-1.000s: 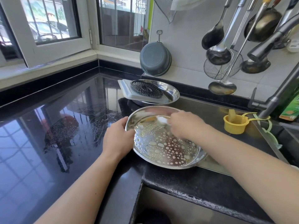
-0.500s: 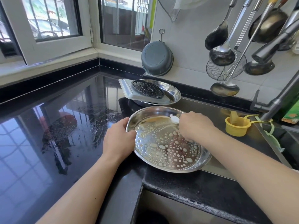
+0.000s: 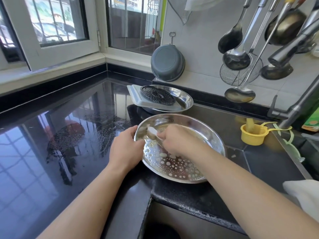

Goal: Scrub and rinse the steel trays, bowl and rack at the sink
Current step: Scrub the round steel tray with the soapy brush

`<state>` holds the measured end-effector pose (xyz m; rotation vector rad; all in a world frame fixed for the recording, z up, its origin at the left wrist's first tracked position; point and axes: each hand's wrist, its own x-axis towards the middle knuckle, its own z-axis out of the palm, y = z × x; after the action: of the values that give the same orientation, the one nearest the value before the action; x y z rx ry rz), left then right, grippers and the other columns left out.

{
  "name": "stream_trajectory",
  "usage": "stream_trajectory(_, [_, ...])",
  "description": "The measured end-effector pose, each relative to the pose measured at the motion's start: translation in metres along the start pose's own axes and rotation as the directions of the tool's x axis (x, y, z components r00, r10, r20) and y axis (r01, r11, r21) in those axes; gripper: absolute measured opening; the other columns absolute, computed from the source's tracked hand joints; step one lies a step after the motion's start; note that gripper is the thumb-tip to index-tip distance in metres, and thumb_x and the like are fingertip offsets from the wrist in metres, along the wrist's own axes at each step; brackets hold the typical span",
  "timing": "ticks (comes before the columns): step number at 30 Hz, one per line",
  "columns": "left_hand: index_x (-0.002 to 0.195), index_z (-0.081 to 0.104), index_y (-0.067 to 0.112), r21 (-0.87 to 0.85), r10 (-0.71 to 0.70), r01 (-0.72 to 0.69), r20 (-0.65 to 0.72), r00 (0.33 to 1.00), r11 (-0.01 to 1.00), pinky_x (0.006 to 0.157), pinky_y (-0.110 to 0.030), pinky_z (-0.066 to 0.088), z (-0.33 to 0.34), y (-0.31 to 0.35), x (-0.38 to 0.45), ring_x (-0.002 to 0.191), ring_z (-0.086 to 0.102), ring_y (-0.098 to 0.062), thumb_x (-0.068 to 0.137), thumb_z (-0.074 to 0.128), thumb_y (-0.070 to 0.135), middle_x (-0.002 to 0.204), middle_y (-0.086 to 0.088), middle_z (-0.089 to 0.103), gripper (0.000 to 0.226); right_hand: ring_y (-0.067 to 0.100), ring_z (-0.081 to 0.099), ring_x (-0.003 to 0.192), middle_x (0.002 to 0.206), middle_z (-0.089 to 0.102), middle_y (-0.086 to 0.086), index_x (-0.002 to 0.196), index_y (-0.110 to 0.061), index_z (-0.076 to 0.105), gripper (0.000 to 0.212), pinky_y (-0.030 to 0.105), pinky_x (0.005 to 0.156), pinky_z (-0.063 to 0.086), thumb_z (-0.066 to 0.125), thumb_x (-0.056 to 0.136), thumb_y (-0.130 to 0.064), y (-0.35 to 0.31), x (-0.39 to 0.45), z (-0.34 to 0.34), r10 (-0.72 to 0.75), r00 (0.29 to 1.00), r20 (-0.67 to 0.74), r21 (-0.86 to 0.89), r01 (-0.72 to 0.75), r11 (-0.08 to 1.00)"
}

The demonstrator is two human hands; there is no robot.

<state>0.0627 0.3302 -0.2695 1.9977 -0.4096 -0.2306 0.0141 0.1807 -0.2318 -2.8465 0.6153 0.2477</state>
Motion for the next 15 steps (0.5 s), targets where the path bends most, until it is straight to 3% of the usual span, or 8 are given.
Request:
stream_trajectory(2, [0.095,0.073,0.042,0.006,0.012,-0.012,0.007,1.000,1.000,0.081,-0.043,0.060,0.002,0.000,0.000,0.083,0.071,-0.013,0.067,0.048,0.036,0.080,0.021,0.074,0.038,0.026,0.059,0.105,0.134,0.061,0.006,0.137,-0.031,0.063,0.044,0.039,0.094,0.053,0.052,0.099,-0.014,0.007,-0.004,-0.001,-0.011,1.000,0.013,0.002,0.011,1.000])
stream_trajectory(6, [0.097,0.073,0.043,0.017,0.045,-0.045,0.013,0.999,0.999,0.084,-0.042,0.059,0.004,-0.002,0.001,0.086,0.071,-0.011,0.074,0.054,0.027,0.081,0.023,0.074,0.034,0.028,0.056,0.085,0.094,0.056,0.003,0.125,-0.017,0.063,0.034,0.036,0.075,0.050,0.054,0.093,-0.022,0.033,0.006,-0.014,0.182,0.971,-0.158,-0.135,-0.204,0.970])
stream_trajectory(8, [0.097,0.074,0.042,0.021,0.051,-0.051,-0.003,0.999,0.998,0.085,-0.040,0.059,0.005,-0.004,0.003,0.087,0.071,-0.010,0.080,0.058,0.016,0.082,0.025,0.074,0.035,0.031,0.061,0.089,0.096,0.060,0.005,0.119,-0.015,0.063,0.029,0.037,0.074,0.050,0.055,0.092,-0.019,0.031,0.004,-0.015,0.222,0.955,-0.197,-0.121,-0.248,0.961])
stream_trajectory(10, [0.098,0.073,0.045,0.020,0.052,-0.052,-0.002,0.999,0.998,0.084,-0.039,0.059,0.004,-0.006,0.005,0.086,0.071,-0.009,0.082,0.058,0.014,0.082,0.027,0.074,0.038,0.032,0.064,0.096,0.106,0.064,0.009,0.123,-0.013,0.062,0.030,0.037,0.074,0.049,0.053,0.095,-0.016,0.019,0.006,-0.008,0.158,0.964,-0.216,-0.152,-0.193,0.969])
stream_trajectory(11, [0.097,0.073,0.045,0.016,0.053,-0.053,0.000,0.999,0.998,0.082,-0.039,0.059,0.004,-0.007,0.005,0.085,0.071,-0.009,0.082,0.058,0.015,0.082,0.027,0.074,0.038,0.031,0.063,0.092,0.102,0.063,0.008,0.124,-0.012,0.062,0.030,0.036,0.071,0.048,0.052,0.095,-0.015,0.011,0.007,-0.003,0.120,0.971,-0.205,-0.151,-0.153,0.977])
stream_trajectory(13, [0.096,0.073,0.044,0.005,0.056,-0.056,-0.004,0.998,0.998,0.082,-0.037,0.058,0.003,-0.007,0.005,0.085,0.070,-0.008,0.080,0.057,0.020,0.082,0.027,0.074,0.033,0.023,0.056,0.076,0.089,0.056,0.003,0.124,-0.014,0.065,0.033,0.031,0.061,0.042,0.053,0.093,-0.016,-0.002,0.009,0.004,0.056,0.992,-0.115,-0.120,-0.070,0.990])
stream_trajectory(15, [0.094,0.074,0.042,-0.004,0.050,-0.050,-0.022,0.998,0.999,0.083,-0.036,0.057,0.002,-0.009,0.006,0.087,0.070,-0.008,0.079,0.058,0.027,0.081,0.026,0.073,0.027,0.020,0.055,0.074,0.099,0.061,0.004,0.127,-0.020,0.067,0.037,0.030,0.060,0.044,0.053,0.093,-0.014,-0.006,0.008,0.004,0.016,1.000,-0.012,-0.044,-0.016,0.999])
